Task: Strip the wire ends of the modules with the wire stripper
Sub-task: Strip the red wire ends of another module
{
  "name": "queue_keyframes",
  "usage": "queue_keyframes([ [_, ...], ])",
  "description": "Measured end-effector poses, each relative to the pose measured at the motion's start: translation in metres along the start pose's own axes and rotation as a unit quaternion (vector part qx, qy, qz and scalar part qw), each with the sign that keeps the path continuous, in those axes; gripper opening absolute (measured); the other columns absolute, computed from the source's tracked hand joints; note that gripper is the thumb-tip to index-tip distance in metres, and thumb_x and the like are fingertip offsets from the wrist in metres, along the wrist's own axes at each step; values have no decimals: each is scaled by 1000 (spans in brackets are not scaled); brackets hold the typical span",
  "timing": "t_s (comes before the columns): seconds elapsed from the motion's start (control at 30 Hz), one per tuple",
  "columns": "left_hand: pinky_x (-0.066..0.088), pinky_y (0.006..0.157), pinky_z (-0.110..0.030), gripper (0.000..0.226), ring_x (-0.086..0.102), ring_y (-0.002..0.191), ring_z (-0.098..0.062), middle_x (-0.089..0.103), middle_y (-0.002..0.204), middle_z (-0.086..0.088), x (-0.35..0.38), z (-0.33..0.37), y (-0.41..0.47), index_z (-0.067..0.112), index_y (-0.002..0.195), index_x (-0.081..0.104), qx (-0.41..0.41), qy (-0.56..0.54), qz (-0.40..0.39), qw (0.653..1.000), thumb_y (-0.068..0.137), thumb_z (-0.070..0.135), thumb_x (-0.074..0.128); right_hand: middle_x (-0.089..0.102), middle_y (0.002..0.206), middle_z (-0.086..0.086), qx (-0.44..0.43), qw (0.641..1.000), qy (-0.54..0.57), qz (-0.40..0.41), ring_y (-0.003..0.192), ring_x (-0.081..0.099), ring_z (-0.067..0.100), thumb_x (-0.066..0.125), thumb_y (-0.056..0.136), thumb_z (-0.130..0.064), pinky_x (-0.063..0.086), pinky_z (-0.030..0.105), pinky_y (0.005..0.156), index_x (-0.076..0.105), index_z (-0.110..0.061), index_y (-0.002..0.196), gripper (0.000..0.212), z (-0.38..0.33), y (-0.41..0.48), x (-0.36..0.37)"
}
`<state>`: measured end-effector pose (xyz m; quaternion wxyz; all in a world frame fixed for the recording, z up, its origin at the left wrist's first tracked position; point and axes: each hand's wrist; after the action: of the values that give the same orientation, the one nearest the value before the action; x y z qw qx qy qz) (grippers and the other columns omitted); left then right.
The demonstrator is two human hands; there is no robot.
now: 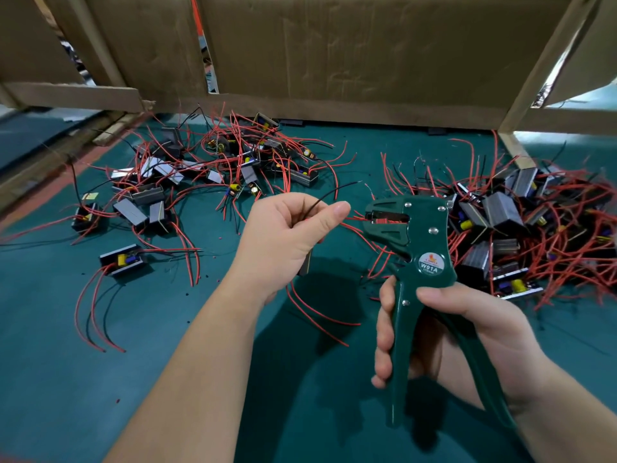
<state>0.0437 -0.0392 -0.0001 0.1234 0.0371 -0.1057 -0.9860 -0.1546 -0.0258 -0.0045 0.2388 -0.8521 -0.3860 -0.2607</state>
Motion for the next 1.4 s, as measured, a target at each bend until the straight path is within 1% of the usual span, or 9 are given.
queue_keyframes([
  [0.53,29,41,-17,25,36,46,-5,47,50,9,2,2,-1,18,58,57,3,-21,-4,1000,67,38,69,57,70,23,-3,999,-39,14,60,61,38,83,62,-35,52,49,63,63,-4,85,43,0,-2,0],
  [0.77,29,39,-18,27,34,43,-9,48,51,6,0,-1,-1,19,56,58,1,-11,-23,1000,69,41,69,55,65,20,-1,999,-32,30,53,57,32,75,63,-62,51,43,58,62,-7,77,58,4,-3,1],
  [0.87,32,40,-18,30,38,44,-11,51,53,5,1,-2,-1,21,61,62,-18,-2,-33,999,75,48,60,48,55,14,-29,996,-13,79,40,49,25,72,63,-65,48,36,48,58,-9,67,57,8,0,7],
  [0.97,42,57,-20,38,51,58,-9,47,53,10,8,-7,-1,21,77,69,-74,6,-79,994,94,44,43,44,52,11,-57,985,-17,162,37,44,24,62,72,-61,45,32,43,53,-12,61,51,7,6,6],
  [1.03,44,63,-20,36,54,61,-6,42,54,12,13,-10,-2,17,85,66,-101,-8,-111,989,102,30,37,53,62,16,-70,984,13,163,47,53,29,55,71,-57,51,39,50,59,-10,68,47,4,8,5],
  [1.13,45,66,-23,32,55,63,-8,44,54,12,20,-9,-5,16,83,60,-126,-51,-99,986,103,19,36,61,90,24,-77,990,22,116,63,62,37,69,66,-52,54,51,65,66,-6,84,49,2,7,1],
  [1.27,47,53,-29,29,52,65,-17,48,70,-6,27,-7,-4,12,82,51,-155,-167,-52,972,104,17,33,57,78,28,-7,998,-34,44,69,62,40,82,57,-51,53,51,68,67,-1,102,69,8,5,2],
  [1.37,39,63,-33,29,46,67,-18,50,76,-9,29,-7,-4,12,82,47,-140,-219,-26,965,104,17,31,62,97,23,10,999,-38,31,67,63,39,86,55,-45,53,51,67,65,-2,115,76,11,7,6],
  [1.4,39,60,-32,28,46,66,-18,51,74,-8,29,-6,-4,13,81,46,-138,-233,-31,962,104,19,30,63,106,20,4,999,-38,26,67,63,38,86,56,-43,53,53,67,64,-3,117,76,11,8,6],
])
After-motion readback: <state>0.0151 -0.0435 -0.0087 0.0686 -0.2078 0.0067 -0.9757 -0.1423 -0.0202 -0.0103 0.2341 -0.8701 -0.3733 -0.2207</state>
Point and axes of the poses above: each hand's wrist, its own y-axis towards the middle knuckle, its own x-axis out of the palm, z = x × y
